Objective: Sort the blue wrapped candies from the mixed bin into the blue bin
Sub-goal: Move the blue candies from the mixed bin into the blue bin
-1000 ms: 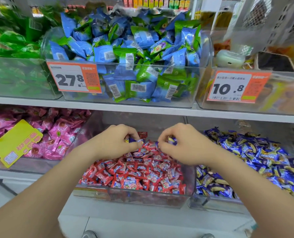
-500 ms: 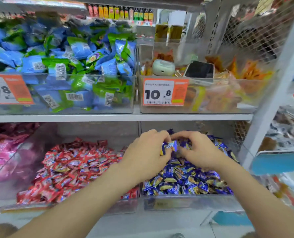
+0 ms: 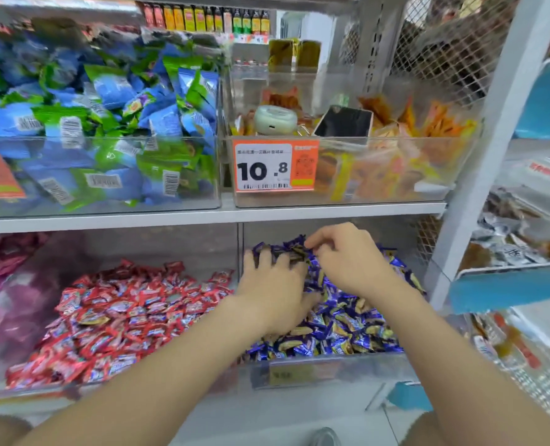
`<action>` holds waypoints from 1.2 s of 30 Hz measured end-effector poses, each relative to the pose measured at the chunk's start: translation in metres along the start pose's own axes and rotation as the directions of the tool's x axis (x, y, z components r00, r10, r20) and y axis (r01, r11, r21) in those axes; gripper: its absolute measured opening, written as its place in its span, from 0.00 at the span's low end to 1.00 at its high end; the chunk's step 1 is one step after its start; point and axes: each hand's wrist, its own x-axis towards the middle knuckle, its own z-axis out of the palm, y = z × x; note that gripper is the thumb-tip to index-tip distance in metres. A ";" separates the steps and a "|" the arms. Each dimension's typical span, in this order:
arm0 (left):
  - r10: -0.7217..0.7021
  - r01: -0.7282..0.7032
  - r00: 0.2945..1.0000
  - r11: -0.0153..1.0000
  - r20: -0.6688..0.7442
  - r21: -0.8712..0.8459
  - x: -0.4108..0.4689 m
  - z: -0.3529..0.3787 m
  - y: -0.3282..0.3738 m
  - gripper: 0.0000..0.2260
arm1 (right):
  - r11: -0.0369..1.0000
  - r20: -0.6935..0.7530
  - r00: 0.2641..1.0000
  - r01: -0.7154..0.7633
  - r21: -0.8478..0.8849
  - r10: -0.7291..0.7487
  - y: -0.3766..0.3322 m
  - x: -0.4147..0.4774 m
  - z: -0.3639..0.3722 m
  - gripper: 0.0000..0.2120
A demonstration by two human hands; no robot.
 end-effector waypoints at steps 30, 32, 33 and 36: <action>-0.141 0.134 0.983 0.989 0.119 0.065 -0.116 0.020 -0.234 0.26 | 0.699 0.623 0.761 0.545 -0.463 -0.181 -0.137 0.033 0.139 0.20; 0.024 -0.013 0.997 0.986 0.068 -0.166 -0.114 0.027 -0.235 0.17 | 0.688 0.591 0.780 0.545 -0.479 -0.206 -0.139 0.029 0.135 0.16; 0.080 -0.054 0.991 0.971 0.103 -0.234 -0.114 0.030 -0.234 0.16 | 0.699 0.593 0.778 0.542 -0.466 -0.209 -0.139 0.028 0.135 0.13; 0.086 -0.055 0.954 0.992 0.288 -0.114 -0.114 0.035 -0.229 0.29 | 0.772 0.642 0.730 0.542 -0.333 -0.236 -0.139 0.024 0.141 0.10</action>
